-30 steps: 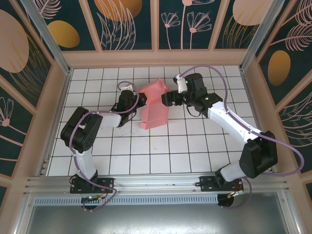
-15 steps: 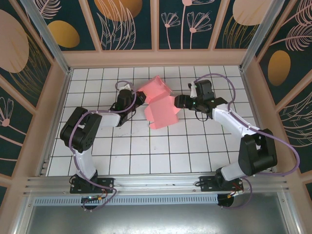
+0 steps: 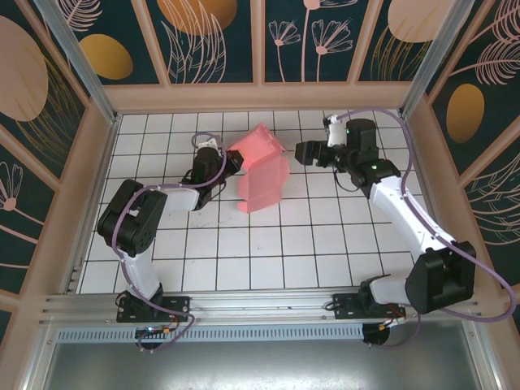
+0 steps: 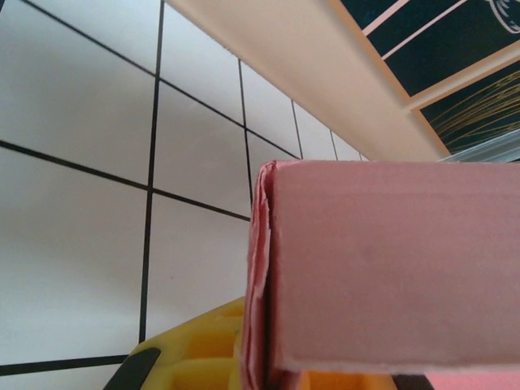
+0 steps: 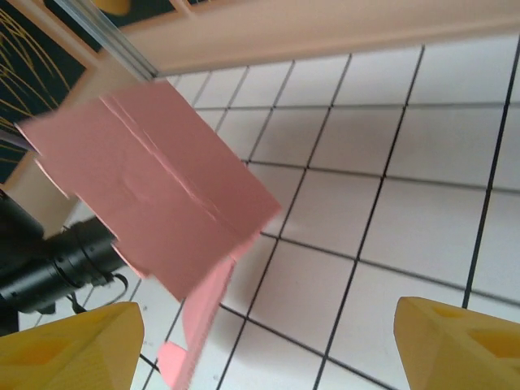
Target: Fold the paper box
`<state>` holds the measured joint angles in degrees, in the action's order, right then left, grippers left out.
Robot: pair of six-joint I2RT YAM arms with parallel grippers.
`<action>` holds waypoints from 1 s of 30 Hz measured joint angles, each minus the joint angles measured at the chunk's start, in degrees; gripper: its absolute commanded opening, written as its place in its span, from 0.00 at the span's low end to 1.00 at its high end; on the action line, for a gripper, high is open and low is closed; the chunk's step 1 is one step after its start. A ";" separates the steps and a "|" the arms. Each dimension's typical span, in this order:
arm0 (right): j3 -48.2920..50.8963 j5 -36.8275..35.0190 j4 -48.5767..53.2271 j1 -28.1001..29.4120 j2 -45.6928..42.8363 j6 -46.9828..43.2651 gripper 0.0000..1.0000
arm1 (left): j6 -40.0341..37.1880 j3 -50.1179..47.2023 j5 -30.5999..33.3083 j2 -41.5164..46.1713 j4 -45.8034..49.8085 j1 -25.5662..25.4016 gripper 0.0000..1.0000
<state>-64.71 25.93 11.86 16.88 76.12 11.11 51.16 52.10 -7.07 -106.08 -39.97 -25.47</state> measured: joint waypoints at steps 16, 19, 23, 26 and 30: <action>-22.47 -5.20 10.49 9.44 21.11 -11.08 0.57 | -1.86 0.28 -1.49 1.05 1.01 0.00 0.00; -25.03 -9.22 12.87 10.95 22.51 -12.57 0.56 | -2.12 0.37 -1.46 1.05 2.29 0.13 0.00; -26.14 -14.51 14.25 12.39 22.64 -13.84 0.56 | -2.25 0.63 -1.49 1.05 2.84 0.35 0.00; -26.25 -17.38 14.73 13.46 22.64 -14.60 0.56 | -2.25 0.96 -1.46 1.05 3.65 0.37 0.00; -26.25 -17.27 14.99 13.88 22.64 -15.52 0.59 | -2.23 1.16 -1.53 1.03 4.24 0.37 0.00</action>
<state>-90.96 8.67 26.85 30.76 98.76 -4.40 48.93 53.25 -8.60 -105.06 -35.73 -25.10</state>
